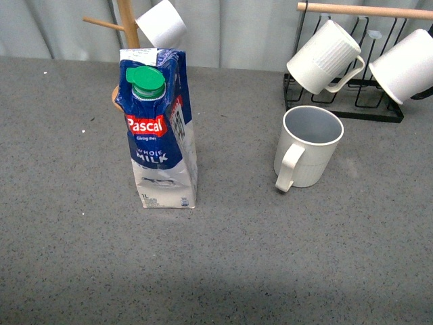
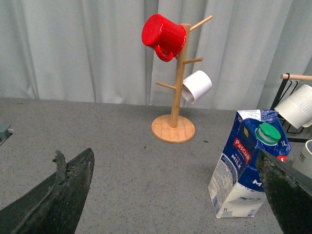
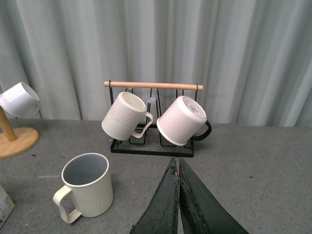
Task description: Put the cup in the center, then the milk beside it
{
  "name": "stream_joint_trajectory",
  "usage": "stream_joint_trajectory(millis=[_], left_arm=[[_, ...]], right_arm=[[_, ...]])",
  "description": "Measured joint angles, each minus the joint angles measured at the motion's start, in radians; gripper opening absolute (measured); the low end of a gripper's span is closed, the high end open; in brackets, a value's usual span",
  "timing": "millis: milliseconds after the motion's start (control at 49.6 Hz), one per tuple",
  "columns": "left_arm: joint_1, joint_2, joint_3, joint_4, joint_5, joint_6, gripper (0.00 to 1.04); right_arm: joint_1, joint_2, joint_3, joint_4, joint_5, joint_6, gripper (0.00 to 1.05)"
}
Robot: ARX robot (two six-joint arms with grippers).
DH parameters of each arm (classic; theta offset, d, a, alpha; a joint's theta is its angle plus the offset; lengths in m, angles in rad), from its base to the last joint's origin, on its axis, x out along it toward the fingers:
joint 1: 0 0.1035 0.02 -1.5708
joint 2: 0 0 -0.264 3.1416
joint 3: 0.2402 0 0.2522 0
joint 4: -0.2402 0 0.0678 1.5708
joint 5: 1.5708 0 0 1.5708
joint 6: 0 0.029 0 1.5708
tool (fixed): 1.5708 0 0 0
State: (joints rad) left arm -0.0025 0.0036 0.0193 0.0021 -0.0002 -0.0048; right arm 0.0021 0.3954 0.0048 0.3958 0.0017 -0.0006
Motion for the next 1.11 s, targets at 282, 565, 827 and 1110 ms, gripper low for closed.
stream_joint_trajectory(millis=[282,565,827,1110], left_arm=[[0.000,0.000,0.000,0.000,0.000,0.000,0.98],[0.000,0.000,0.000,0.000,0.000,0.000,0.98],[0.000,0.000,0.000,0.000,0.000,0.000,0.98],[0.000,0.000,0.000,0.000,0.000,0.000,0.98]], right_arm=[[0.000,-0.121,0.000,-0.119,0.000,0.000,0.01],[0.000,-0.205,0.000,-0.201,0.000,0.000,0.01],[0.000,-0.386,0.001,-0.389,-0.003,0.000,0.01],[0.000,-0.391,0.001,-0.394,-0.003,0.000,0.28]])
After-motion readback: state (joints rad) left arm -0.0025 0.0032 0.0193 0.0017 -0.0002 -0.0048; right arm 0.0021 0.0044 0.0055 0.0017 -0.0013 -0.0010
